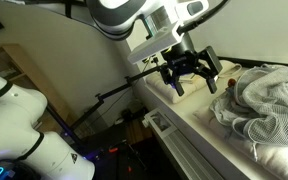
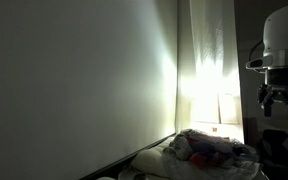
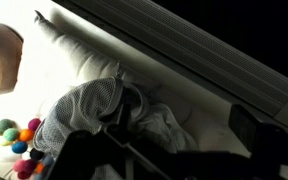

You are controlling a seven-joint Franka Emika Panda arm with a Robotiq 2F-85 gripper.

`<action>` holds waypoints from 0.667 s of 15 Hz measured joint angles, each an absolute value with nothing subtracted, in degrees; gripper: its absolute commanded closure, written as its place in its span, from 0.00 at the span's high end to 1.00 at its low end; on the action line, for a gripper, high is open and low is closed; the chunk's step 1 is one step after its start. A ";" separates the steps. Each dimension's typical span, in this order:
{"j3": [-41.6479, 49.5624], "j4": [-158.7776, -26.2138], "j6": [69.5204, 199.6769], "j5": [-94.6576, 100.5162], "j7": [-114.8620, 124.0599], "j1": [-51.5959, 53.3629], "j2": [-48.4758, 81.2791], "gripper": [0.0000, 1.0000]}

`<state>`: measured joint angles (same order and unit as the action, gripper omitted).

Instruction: Open the bag

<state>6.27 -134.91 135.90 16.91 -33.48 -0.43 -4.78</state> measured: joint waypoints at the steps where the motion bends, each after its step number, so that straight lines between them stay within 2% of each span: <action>1: 6.29 -134.90 135.83 17.27 -33.28 -0.88 -4.69 1.00; 10: 5.72 -132.39 133.56 25.78 -27.94 -3.28 4.37 1.00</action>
